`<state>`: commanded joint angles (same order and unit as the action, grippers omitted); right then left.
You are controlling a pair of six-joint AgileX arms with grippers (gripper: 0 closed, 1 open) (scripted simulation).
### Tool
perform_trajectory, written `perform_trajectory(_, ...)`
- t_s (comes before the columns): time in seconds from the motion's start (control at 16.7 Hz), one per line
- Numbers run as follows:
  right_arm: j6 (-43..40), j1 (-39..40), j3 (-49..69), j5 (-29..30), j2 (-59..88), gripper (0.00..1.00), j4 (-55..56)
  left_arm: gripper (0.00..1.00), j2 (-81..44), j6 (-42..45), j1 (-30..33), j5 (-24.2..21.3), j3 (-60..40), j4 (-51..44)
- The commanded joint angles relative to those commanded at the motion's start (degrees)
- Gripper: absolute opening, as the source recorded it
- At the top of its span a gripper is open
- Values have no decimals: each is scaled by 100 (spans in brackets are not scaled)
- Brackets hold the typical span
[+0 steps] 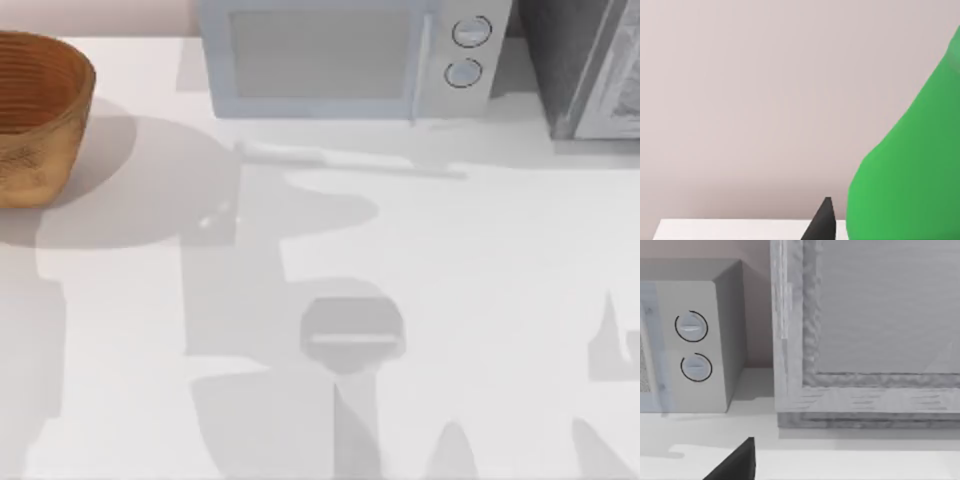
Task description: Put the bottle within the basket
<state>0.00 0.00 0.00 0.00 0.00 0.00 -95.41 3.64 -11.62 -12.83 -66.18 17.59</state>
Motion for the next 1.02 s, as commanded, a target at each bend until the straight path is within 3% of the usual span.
perform_trajectory(0.78, 0, 0, 0, 0, 0, 100, 0, 98, 0, 0, 0, 0, 0, 0)
perform_trajectory(1.02, 0, 0, 0, 0, 0, 100, 0, 100, 0, 0, 0, 0, 0, 0)
